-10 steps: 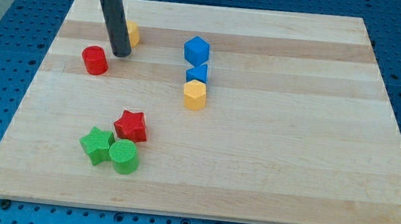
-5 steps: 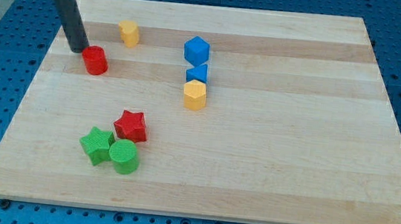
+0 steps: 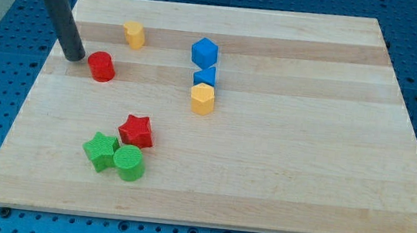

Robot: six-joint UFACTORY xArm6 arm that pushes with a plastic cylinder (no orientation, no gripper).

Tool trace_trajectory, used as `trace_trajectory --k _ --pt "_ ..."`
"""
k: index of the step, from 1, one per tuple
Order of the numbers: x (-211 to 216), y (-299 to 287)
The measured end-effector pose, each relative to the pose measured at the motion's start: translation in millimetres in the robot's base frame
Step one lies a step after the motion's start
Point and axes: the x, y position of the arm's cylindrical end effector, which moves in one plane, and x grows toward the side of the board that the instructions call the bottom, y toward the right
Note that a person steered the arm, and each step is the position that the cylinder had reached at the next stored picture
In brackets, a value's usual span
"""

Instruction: Slide the red circle closer to the green star

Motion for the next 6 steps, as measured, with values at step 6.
trace_trajectory --k 6 --pt "24.1 102.0"
